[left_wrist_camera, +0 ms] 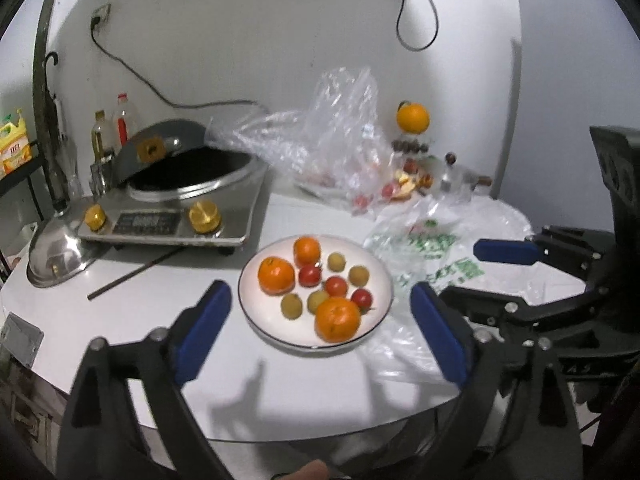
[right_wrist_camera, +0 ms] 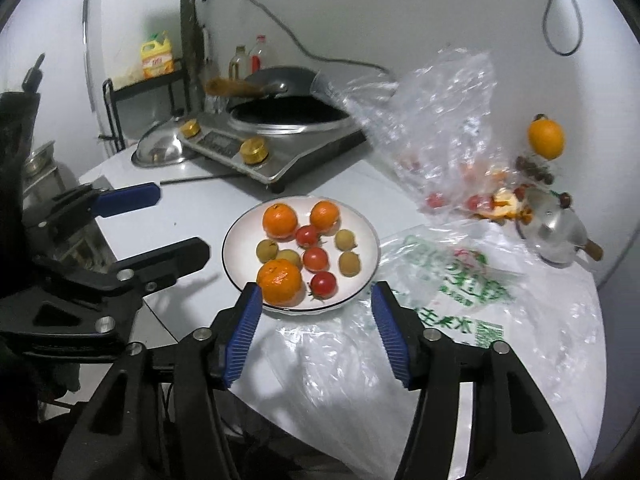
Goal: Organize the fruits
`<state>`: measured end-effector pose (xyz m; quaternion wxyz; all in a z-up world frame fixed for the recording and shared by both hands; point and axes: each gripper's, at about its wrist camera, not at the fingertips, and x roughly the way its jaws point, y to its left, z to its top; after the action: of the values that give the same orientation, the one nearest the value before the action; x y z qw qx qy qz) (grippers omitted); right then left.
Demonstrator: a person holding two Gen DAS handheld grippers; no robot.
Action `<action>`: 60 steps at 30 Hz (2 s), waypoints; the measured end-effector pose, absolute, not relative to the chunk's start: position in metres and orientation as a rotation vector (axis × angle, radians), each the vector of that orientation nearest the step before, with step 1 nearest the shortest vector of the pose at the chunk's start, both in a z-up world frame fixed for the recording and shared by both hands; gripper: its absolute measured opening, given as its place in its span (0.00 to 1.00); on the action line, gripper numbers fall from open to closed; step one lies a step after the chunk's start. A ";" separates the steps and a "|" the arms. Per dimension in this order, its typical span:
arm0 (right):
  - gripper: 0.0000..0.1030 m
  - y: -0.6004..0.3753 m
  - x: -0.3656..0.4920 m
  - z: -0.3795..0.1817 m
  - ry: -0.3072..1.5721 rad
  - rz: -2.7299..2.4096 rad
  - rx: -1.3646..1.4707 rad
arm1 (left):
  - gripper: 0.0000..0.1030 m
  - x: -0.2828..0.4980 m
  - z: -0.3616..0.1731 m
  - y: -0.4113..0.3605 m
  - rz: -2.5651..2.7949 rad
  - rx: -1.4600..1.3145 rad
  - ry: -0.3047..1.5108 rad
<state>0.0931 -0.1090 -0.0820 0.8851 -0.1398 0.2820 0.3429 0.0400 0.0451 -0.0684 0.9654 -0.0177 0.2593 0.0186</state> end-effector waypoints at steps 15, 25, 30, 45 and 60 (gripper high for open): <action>0.63 -0.173 0.042 -0.021 0.395 0.567 -0.174 | 0.91 -0.009 -0.009 0.014 0.013 0.000 0.391; 0.75 -0.210 0.012 0.024 0.238 0.466 -0.118 | 0.93 -0.037 0.035 -0.005 0.037 0.055 0.251; 0.75 -0.220 0.001 0.041 0.176 0.432 -0.104 | 0.99 -0.052 0.058 -0.009 0.035 0.044 0.175; 0.75 -0.226 -0.015 0.060 0.109 0.411 -0.107 | 0.99 -0.070 0.080 -0.010 0.058 0.067 0.114; 0.75 -0.227 -0.015 0.060 0.114 0.429 -0.101 | 0.99 -0.073 0.079 -0.010 0.032 0.054 0.122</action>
<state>-0.0151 -0.2265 0.0599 0.9742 -0.0501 0.0563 0.2127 -0.0728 -0.0100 0.0794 0.9976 0.0270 0.0611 0.0157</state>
